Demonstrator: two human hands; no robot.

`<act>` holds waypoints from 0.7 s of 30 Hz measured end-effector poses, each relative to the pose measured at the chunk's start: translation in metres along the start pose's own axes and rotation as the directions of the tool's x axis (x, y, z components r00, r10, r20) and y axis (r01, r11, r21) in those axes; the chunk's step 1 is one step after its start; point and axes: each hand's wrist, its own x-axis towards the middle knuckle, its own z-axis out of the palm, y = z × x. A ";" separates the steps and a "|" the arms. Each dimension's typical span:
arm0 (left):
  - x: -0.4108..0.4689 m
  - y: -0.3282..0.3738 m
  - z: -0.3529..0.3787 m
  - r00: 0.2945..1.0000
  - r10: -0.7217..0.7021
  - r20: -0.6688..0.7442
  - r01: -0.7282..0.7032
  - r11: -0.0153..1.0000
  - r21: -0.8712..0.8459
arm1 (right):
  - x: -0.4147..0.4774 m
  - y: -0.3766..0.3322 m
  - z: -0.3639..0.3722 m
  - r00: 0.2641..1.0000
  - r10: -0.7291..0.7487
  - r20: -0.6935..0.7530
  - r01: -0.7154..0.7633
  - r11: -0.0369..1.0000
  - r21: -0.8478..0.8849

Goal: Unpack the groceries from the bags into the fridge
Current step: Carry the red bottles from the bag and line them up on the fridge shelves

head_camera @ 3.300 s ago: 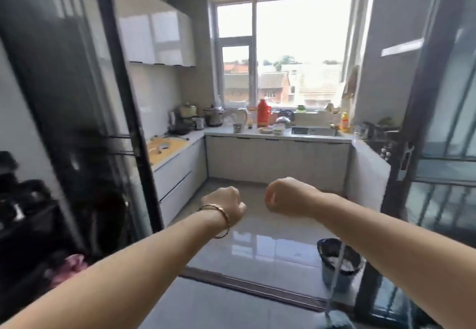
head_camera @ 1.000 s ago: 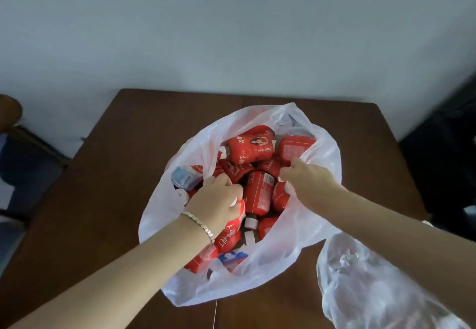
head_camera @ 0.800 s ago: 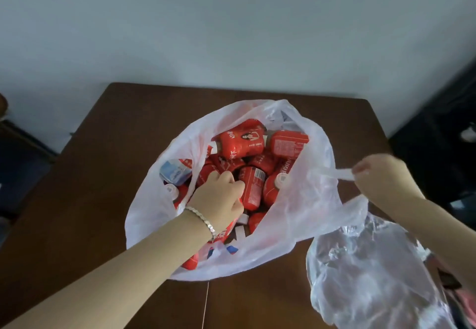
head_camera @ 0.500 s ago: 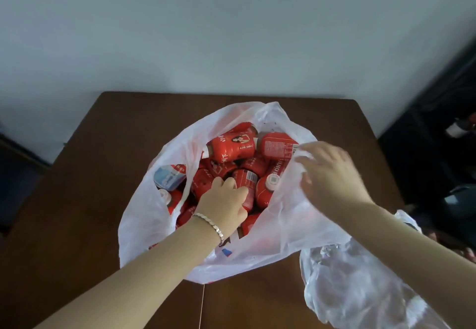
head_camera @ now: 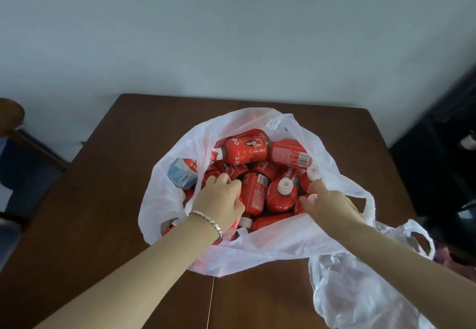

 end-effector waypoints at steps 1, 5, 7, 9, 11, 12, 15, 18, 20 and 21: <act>0.000 0.000 -0.001 1.000 0.000 0.002 0.000 1.000 0.000 | 0.004 -0.005 -0.001 0.994 0.051 -0.094 -0.041 0.994 0.100; -0.003 0.009 0.002 0.999 0.020 0.040 -0.022 0.998 0.054 | 0.037 -0.029 0.002 0.981 0.174 -0.087 -0.163 0.979 0.121; -0.004 0.013 0.002 0.999 0.036 0.039 -0.041 0.992 0.121 | 0.047 -0.038 0.005 0.970 0.244 0.007 -0.243 0.962 0.124; -0.003 0.015 0.002 0.998 0.059 0.018 -0.061 0.984 0.169 | 0.053 -0.041 0.005 0.960 0.275 0.053 -0.280 0.939 0.200; -0.002 0.014 0.002 0.996 0.090 -0.006 -0.087 0.979 0.185 | 0.047 -0.043 0.002 0.969 0.235 0.079 -0.248 0.911 0.330; -0.002 0.012 0.003 0.994 0.109 -0.017 -0.104 0.978 0.182 | 0.042 -0.044 -0.001 0.976 0.212 0.048 -0.213 0.884 0.417; 0.003 0.008 0.002 0.988 0.151 -0.010 -0.149 0.982 0.115 | 0.023 -0.049 -0.023 0.979 0.177 -0.100 -0.084 0.798 0.597; 0.007 0.010 0.001 0.985 0.166 0.054 -0.172 0.977 0.123 | 0.010 -0.058 -0.042 0.993 0.005 -0.116 0.062 0.823 0.565; 0.008 0.009 0.005 0.971 0.239 -0.032 -0.234 0.967 0.103 | 0.007 -0.066 -0.042 0.993 -0.084 -0.089 0.119 0.825 0.552; 0.009 0.006 0.008 0.939 0.319 -0.127 -0.305 0.945 0.118 | 0.007 -0.070 -0.039 0.992 -0.105 -0.076 0.130 0.823 0.553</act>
